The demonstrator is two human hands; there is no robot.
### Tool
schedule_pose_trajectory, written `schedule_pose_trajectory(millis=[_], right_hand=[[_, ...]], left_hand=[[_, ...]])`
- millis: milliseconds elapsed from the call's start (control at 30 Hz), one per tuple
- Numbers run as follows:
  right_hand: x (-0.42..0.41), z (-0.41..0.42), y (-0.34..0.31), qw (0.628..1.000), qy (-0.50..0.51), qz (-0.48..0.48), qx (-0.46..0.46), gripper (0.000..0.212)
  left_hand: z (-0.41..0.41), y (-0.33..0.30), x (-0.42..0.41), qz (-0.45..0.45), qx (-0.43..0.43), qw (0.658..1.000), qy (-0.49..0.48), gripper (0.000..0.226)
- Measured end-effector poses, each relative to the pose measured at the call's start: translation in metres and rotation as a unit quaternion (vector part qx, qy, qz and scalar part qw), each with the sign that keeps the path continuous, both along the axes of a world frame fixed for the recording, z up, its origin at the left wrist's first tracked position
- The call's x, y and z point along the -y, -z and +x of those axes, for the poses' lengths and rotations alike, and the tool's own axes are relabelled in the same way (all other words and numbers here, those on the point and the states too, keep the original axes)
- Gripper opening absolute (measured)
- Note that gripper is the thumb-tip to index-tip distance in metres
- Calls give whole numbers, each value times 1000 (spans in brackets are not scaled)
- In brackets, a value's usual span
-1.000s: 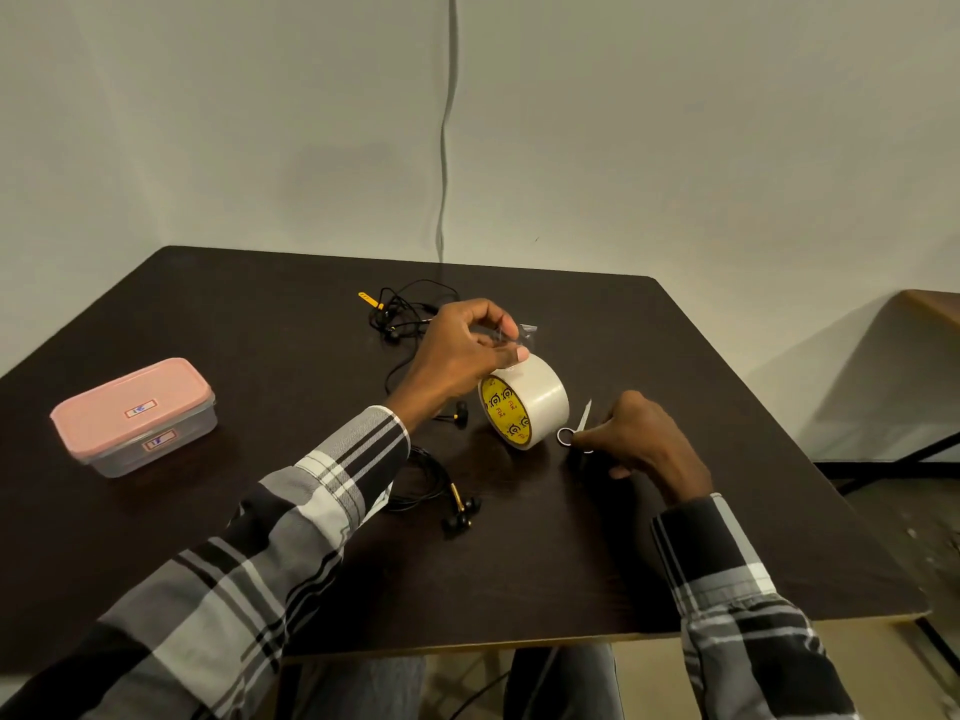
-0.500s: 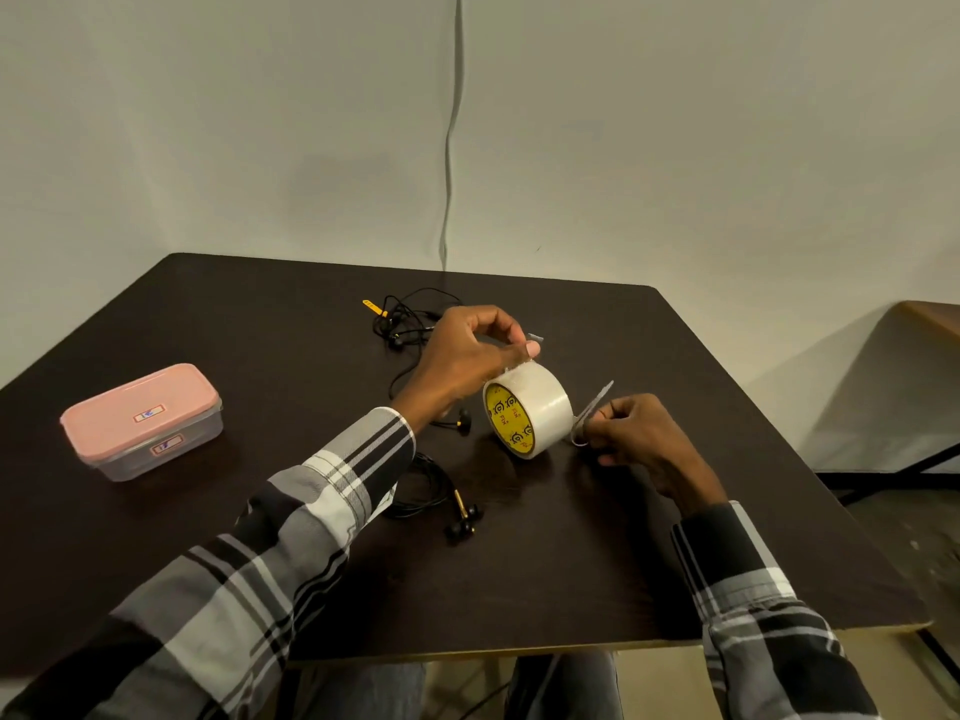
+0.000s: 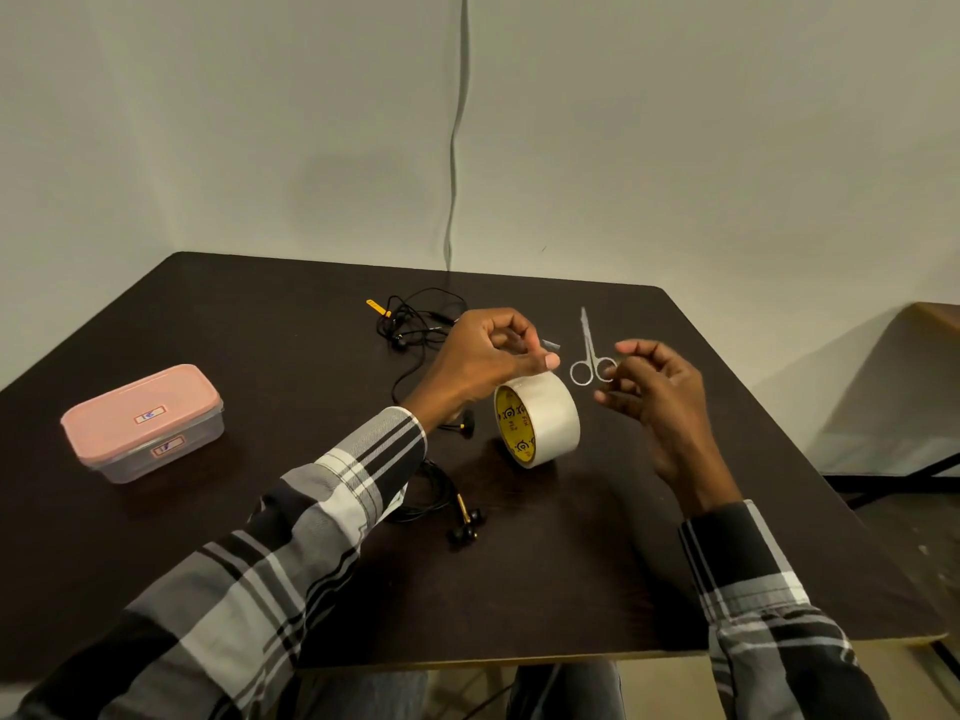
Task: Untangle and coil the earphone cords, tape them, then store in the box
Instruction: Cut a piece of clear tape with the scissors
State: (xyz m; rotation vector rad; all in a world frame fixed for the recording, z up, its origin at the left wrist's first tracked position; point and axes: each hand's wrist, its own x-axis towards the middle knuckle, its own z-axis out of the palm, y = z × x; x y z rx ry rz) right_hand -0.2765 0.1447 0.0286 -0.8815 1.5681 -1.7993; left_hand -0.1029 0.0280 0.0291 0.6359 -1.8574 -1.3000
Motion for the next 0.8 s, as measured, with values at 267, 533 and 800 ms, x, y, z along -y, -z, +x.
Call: schedule_pose_trajectory(millis=[267,533,800], right_hand=[[8,10,0,997,-48,-11,58,11],[4,20,10,997,-77,16,-10,12],[5,21,11,994,-95,33,-42,18]], left_hand=[[-4,3,-7,54,-20,998,7,32],[-7,9,-4,42,-49,997,-43,31],[-9,12,-7,27,-67,996,-43,33]])
